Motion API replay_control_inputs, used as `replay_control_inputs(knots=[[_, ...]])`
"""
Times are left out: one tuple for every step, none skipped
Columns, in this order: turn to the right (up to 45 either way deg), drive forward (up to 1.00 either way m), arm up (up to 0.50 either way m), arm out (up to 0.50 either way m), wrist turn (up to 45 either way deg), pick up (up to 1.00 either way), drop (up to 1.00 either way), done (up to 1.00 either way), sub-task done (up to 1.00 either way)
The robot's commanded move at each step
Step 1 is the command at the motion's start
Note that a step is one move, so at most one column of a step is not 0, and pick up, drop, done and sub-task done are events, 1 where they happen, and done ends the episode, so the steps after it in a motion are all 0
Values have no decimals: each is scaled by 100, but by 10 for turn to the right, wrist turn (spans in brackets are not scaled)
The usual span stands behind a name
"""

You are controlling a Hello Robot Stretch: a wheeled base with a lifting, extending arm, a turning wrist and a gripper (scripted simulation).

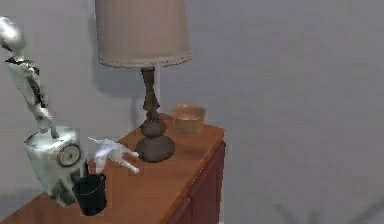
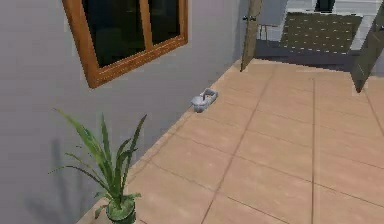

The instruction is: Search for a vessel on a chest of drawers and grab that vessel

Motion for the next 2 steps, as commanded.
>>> replay_control_inputs(knots=[[-450, 0, 0, 0, 0, 0, 0, 0, 0], [-450, 0, 0, 0, 0, 0, 0, 0, 0]])
